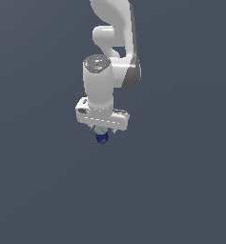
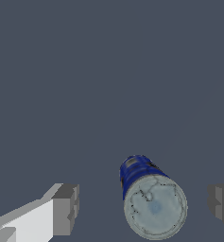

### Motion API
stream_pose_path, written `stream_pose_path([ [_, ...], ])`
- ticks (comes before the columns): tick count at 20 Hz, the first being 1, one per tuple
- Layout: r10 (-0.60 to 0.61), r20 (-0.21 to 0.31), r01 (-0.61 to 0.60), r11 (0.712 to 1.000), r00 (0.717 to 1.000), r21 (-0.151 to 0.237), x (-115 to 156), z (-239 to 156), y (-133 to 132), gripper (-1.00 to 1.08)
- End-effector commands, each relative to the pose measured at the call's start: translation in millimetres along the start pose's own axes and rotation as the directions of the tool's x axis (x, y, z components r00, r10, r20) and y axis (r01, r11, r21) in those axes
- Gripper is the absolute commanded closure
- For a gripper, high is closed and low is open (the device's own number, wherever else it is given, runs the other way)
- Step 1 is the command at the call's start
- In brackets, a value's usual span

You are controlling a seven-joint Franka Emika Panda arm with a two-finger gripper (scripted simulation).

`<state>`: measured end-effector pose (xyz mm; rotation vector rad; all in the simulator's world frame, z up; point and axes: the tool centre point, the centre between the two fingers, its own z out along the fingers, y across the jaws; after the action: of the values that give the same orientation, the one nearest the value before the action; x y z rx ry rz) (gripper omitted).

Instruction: Pick up the object and move it to a goal position.

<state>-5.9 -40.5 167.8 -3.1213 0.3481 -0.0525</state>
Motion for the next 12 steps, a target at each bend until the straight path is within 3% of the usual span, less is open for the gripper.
stream_pose_path([
  [1,0.067,0.006,-0.067,0.998,0.998,-0.001,-8.2,7.8,5.0,-0.92],
  [12,0.318,0.025,-0.318,0.948,0.948,-0.012,-40.9,35.3,24.5,-0.92],
])
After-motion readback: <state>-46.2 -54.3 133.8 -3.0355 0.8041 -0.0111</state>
